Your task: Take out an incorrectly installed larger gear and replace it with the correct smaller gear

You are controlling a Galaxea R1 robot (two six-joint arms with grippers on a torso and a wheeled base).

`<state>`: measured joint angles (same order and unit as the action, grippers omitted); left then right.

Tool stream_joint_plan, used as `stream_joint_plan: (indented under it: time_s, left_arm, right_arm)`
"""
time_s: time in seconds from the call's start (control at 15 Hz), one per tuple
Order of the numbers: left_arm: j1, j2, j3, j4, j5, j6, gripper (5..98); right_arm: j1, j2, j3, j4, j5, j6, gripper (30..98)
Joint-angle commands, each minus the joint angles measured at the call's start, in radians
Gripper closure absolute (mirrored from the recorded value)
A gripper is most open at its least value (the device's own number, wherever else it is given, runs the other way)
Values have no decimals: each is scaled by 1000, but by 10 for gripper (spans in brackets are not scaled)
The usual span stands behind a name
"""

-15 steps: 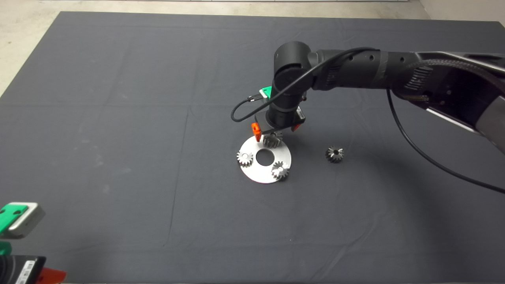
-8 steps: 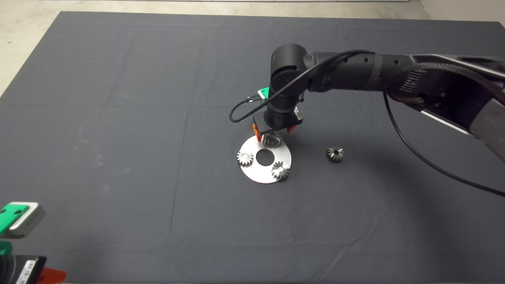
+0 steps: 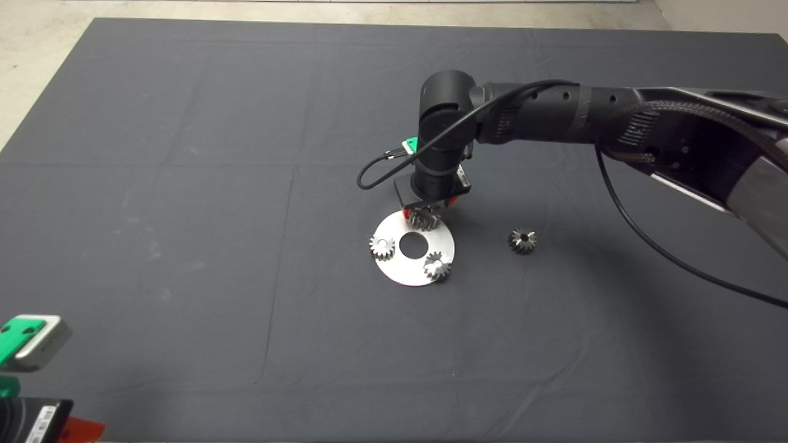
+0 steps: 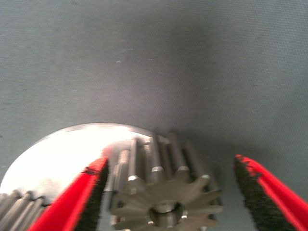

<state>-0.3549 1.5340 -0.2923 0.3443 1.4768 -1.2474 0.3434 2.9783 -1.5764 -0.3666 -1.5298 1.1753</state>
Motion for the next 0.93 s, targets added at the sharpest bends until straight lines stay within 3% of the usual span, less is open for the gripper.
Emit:
stream_joint_plan:
  time_s: [0.0,0.67,0.87]
  left_arm:
    - [-4,-2,13,-10,2,-3,439]
    - [-4,-10,12,-9,5,-3,439]
    - [-4,-11,12,-9,3,-3,439]
  right_arm:
    - [23,14,1,-22,-104,6,628]
    - [32,15,9,46,-107,37,634]
    - [31,12,7,46,-107,37,680]
